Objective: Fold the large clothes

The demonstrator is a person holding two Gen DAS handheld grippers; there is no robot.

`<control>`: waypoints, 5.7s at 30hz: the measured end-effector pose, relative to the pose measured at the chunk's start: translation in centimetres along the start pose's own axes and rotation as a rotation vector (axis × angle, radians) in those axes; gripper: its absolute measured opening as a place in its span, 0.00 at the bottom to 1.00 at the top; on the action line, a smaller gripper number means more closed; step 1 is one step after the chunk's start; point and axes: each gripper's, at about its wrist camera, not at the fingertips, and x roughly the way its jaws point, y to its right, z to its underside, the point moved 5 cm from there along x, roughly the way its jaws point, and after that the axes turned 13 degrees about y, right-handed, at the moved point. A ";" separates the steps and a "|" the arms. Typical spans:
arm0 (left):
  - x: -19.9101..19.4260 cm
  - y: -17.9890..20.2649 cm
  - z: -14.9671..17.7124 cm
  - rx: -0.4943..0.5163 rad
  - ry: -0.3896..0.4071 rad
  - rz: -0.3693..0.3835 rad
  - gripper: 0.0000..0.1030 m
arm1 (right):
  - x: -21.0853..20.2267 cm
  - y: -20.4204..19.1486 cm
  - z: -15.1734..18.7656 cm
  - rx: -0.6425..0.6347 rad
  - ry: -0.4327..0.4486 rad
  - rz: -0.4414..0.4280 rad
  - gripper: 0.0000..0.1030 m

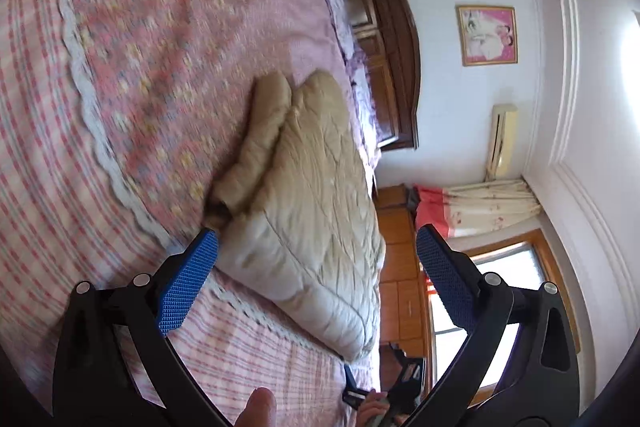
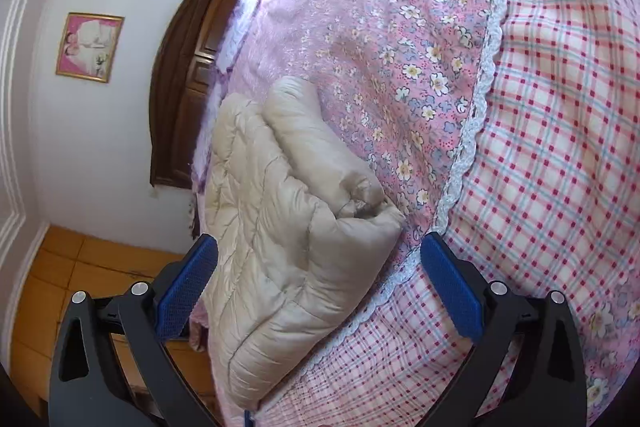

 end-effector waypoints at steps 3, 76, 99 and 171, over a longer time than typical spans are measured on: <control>1.5 0.4 1.6 0.043 -0.009 -0.022 0.95 | 1.6 -1.3 0.6 0.000 -0.026 -0.038 0.95; 2.9 11.7 17.6 0.979 -0.375 -0.178 0.05 | -7.2 2.7 2.3 -0.102 -0.044 -0.295 0.67; 4.2 7.7 21.4 0.938 -0.346 -0.109 0.01 | -8.2 -1.3 3.9 -0.402 0.001 -0.264 0.29; -11.3 -2.1 2.7 0.353 -0.148 0.034 0.00 | -6.5 -20.8 26.4 -1.306 -0.132 -0.461 0.42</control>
